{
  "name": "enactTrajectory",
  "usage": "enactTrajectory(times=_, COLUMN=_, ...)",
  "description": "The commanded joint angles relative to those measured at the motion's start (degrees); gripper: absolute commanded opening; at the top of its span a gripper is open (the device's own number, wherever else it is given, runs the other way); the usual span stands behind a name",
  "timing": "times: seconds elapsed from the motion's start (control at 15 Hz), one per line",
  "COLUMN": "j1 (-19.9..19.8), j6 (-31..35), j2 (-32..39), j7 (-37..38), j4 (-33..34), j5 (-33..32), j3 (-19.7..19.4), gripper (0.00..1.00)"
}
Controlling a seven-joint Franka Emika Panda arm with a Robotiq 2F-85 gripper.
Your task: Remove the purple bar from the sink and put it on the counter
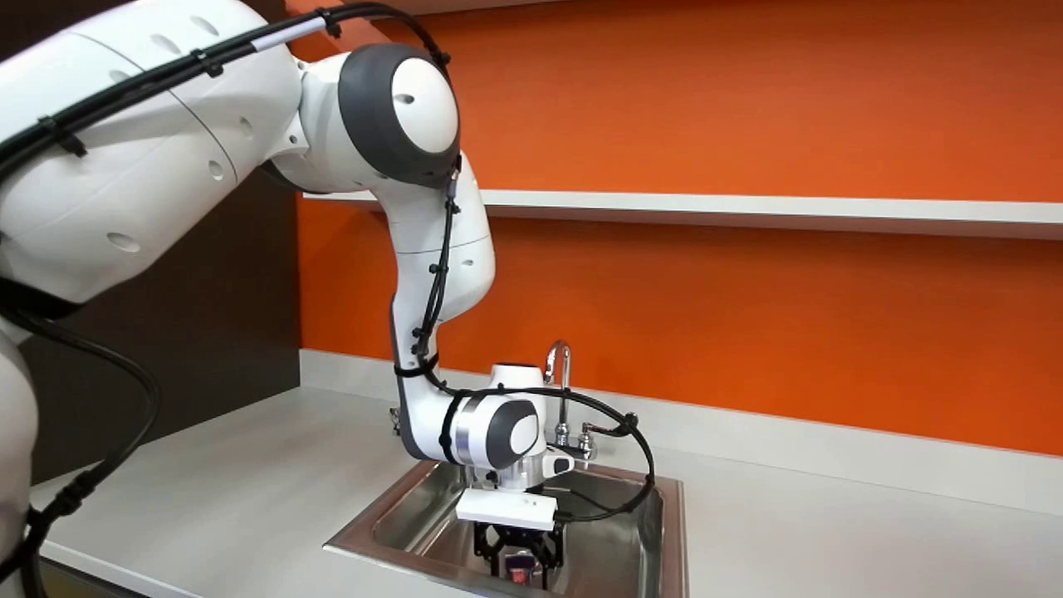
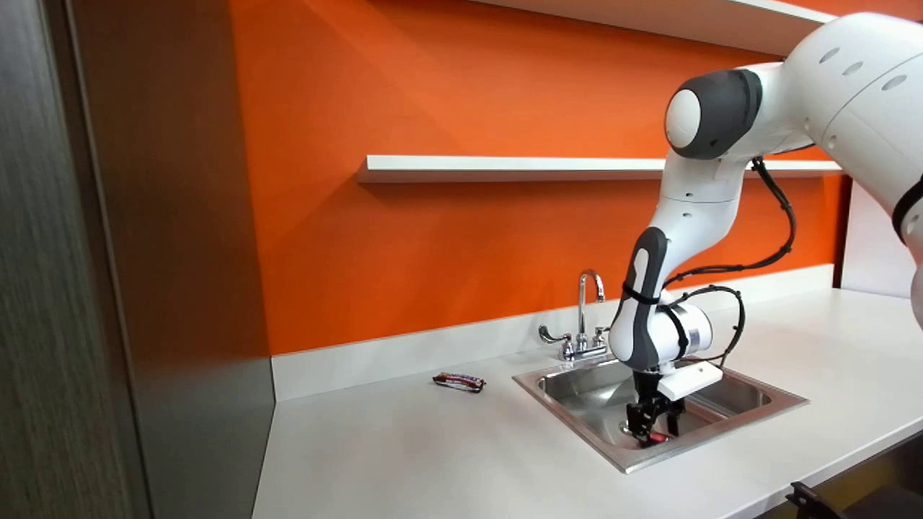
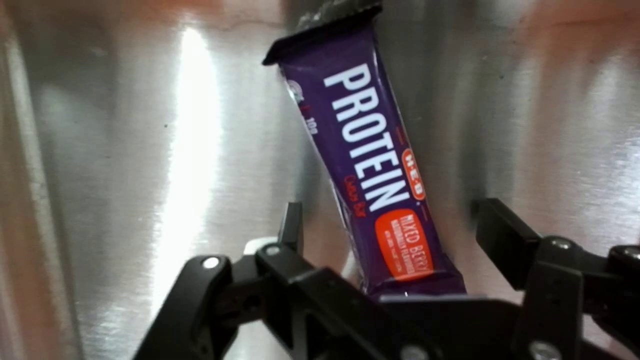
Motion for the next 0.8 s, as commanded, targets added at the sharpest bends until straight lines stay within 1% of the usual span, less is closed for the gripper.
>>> enactTrajectory(times=0.0, j1=-1.8, j6=0.2, j2=0.7, j7=-1.8, j4=1.0, j5=-0.4, j3=1.3, gripper=0.59)
enactTrajectory(times=0.07, j1=-1.9, j6=0.2, j2=0.8, j7=-1.9, j4=1.1, j5=-0.3, j3=1.4, gripper=0.49)
enactTrajectory(times=0.33, j1=-2.1, j6=0.2, j2=0.7, j7=-2.1, j4=1.1, j5=-0.2, j3=2.0, gripper=0.20)
enactTrajectory(times=0.4, j1=-2.3, j6=0.1, j2=0.7, j7=-2.1, j4=1.2, j5=-0.1, j3=2.0, gripper=0.16)
enactTrajectory(times=0.73, j1=-2.4, j6=-1.0, j2=0.3, j7=-1.3, j4=1.2, j5=0.4, j3=2.1, gripper=0.13)
